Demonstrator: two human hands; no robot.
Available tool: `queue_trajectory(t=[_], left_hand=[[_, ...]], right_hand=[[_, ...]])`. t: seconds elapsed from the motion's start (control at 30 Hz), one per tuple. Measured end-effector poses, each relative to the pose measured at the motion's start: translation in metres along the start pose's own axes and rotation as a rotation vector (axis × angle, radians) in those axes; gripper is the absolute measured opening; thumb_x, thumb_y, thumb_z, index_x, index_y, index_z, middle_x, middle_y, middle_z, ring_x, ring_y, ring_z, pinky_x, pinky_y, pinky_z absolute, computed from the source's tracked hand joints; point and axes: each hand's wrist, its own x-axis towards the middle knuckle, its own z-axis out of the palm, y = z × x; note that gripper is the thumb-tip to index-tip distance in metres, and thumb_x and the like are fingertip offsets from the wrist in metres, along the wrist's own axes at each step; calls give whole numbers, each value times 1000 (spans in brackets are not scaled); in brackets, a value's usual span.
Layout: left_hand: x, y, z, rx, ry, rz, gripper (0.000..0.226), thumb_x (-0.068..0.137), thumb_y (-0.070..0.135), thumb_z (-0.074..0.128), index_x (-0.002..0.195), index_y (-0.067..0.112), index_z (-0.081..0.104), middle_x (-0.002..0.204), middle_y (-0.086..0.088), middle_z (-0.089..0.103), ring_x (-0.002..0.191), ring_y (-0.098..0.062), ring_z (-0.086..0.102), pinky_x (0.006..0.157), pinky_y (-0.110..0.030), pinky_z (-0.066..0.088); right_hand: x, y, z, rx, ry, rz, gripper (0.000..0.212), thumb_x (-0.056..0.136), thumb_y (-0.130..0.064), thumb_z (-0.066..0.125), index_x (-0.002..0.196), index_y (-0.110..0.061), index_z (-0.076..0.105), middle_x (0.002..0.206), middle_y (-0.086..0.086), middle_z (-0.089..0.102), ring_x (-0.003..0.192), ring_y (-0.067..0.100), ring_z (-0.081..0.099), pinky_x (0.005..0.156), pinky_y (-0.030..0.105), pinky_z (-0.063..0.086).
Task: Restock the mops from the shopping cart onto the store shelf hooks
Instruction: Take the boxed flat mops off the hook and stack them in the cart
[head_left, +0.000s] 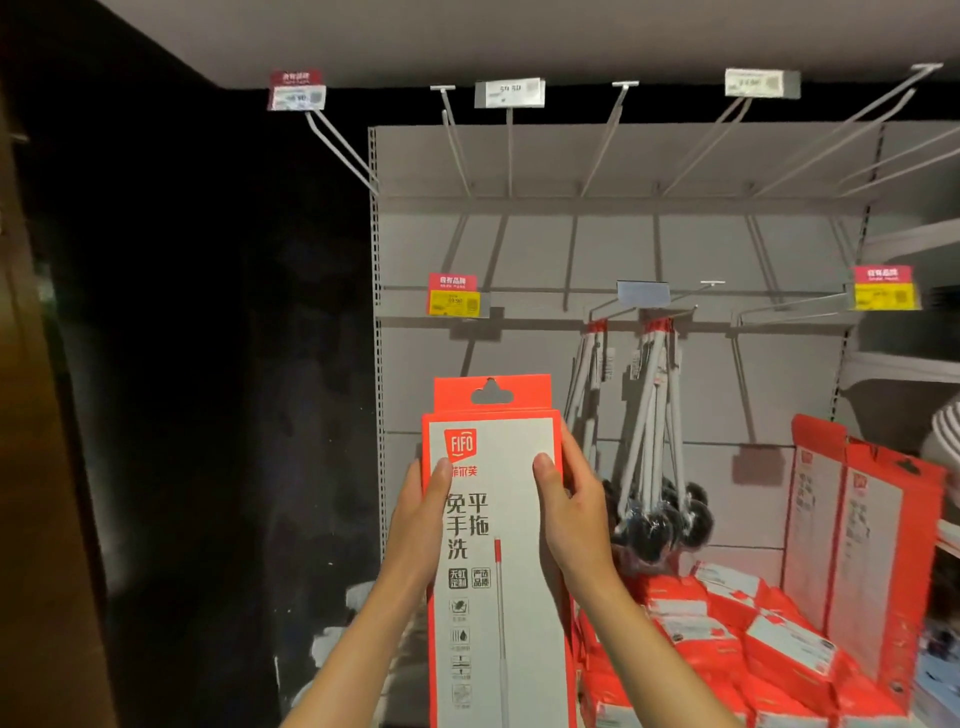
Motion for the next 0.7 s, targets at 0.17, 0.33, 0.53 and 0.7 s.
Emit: queue_trajectory(t=[0.17, 0.33, 0.53, 0.7], left_hand=[[35, -4, 2, -12, -5, 6, 40, 100, 55, 43, 124, 25, 56, 97, 9, 76, 89, -13, 75, 76, -31, 58], [78, -6, 5, -18, 46, -2, 37, 102, 48, 44, 113, 17, 61, 86, 2, 76, 79, -16, 76, 62, -18, 56], [133, -9, 12, -17, 74, 27, 35, 102, 46, 45, 111, 18, 63, 90, -5, 76, 82, -23, 76, 67, -24, 59], [165, -22, 15, -16, 101, 50, 35, 102, 45, 46, 112, 17, 62, 92, -4, 77, 84, -24, 76, 70, -25, 60]], right_hand=[[32, 19, 12, 31, -8, -4, 47, 103, -10, 51, 148, -18, 45, 139, -7, 57, 103, -18, 60, 76, 5, 48], [78, 46, 27, 53, -27, -2, 46, 102, -19, 54, 147, -24, 49, 139, -10, 60, 118, -4, 60, 87, 14, 52], [135, 66, 40, 100, -77, -1, 47, 103, -21, 53, 148, -27, 46, 135, -9, 63, 110, 0, 65, 79, 17, 56], [163, 83, 50, 119, -111, 7, 48, 102, -25, 53, 149, -30, 44, 135, -8, 63, 109, 6, 68, 78, 24, 59]])
